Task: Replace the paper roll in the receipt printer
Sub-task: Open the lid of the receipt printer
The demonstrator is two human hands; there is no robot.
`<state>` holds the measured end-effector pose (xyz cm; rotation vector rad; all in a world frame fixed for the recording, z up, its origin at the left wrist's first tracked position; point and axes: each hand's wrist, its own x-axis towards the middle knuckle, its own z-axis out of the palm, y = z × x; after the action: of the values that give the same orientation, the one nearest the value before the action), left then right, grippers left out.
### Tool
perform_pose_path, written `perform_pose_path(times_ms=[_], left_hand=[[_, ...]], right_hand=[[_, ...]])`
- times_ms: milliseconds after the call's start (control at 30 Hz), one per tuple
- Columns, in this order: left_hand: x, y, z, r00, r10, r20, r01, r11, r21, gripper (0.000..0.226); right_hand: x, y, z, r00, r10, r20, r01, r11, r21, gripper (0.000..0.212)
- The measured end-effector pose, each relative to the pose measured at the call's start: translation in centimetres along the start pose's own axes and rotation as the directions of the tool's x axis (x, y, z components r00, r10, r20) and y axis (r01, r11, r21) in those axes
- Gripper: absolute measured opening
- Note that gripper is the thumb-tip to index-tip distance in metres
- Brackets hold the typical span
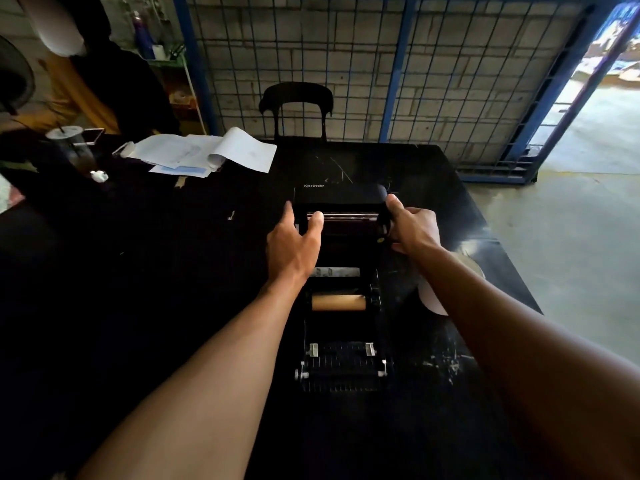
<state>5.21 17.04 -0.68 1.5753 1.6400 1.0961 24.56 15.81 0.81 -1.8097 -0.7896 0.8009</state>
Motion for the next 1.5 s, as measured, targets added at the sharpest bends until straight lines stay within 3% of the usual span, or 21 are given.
perform_pose_path(times_ms=[133,233,300,367,467,567,867,967,1033,1133,1233,1333,1400,1500], left_hand=[[-0.3,-1.5,0.0,1.0,0.015,0.018,-0.015,1.0,-0.016,0.06],[-1.4,-3.8,0.1,0.998,-0.064,0.006,0.064,0.996,0.06,0.061],[-2.3,-6.0,0.2,0.984,-0.097,0.151,0.058,0.969,0.24,0.066],[-2.9,-7.9,0.1,0.924,-0.139,0.356,-0.032,0.9,0.434,0.07],[-3.4,-9.3,0.2,0.844,-0.198,0.498,-0.095,0.86,0.502,0.077],[-3.5,-9.7,0.6,0.851,-0.127,0.509,-0.136,0.883,0.449,0.062],[-3.0,-10.2,1.3,0.857,-0.086,0.508,-0.174,0.88,0.442,0.036],[-2.5,-8.5,0.3,0.907,-0.037,0.419,-0.139,0.914,0.38,0.041],[-2.1,-6.4,-0.3,0.939,-0.017,0.343,-0.089,0.953,0.29,0.044],[-2.4,-2.8,-1.1,0.929,-0.111,0.354,0.125,0.992,-0.019,0.045],[-4.1,-0.8,-1.8,0.919,-0.159,0.361,0.266,0.926,-0.268,0.039],[-6.7,0.1,-1.8,0.856,-0.203,0.476,0.434,0.783,-0.446,0.036],[-8.7,0.3,-1.4,0.809,-0.184,0.559,0.497,0.723,-0.481,0.042],[-12.1,0.1,0.4,0.756,-0.137,0.64,0.516,0.727,-0.453,0.047]], right_hand=[[-0.3,2.0,0.1,0.996,-0.062,-0.068,0.065,0.997,0.042,0.042],[-1.4,5.7,-0.2,0.99,-0.077,-0.117,0.062,0.99,-0.128,0.022],[-2.2,8.6,-0.4,0.997,-0.062,0.046,0.073,0.958,-0.277,0.019],[-3.0,10.6,-0.5,0.968,-0.021,0.252,0.128,0.899,-0.418,0.023],[-3.3,11.8,-0.5,0.891,-0.003,0.455,0.28,0.792,-0.543,0.034],[-3.3,11.5,-0.5,0.859,0.014,0.511,0.327,0.755,-0.569,0.05],[-2.9,10.7,-0.2,0.843,0.002,0.537,0.396,0.673,-0.625,0.05],[-3.2,9.1,-0.6,0.848,-0.05,0.528,0.361,0.784,-0.506,0.035],[-3.9,7.5,-1.0,0.855,-0.03,0.518,0.252,0.896,-0.365,0.025],[-5.4,5.2,-1.6,0.862,0.014,0.506,0.039,0.995,-0.094,0.017],[-7.4,4.1,-2.8,0.868,0.018,0.495,-0.04,0.999,0.034,0.02],[-10.0,4.9,-5.0,0.862,0.054,0.504,-0.091,0.995,0.049,0.025],[-11.7,6.3,-6.6,0.868,0.08,0.49,-0.115,0.992,0.043,0.027],[-13.8,9.0,-9.6,0.867,0.163,0.471,-0.2,0.979,0.03,0.026]])
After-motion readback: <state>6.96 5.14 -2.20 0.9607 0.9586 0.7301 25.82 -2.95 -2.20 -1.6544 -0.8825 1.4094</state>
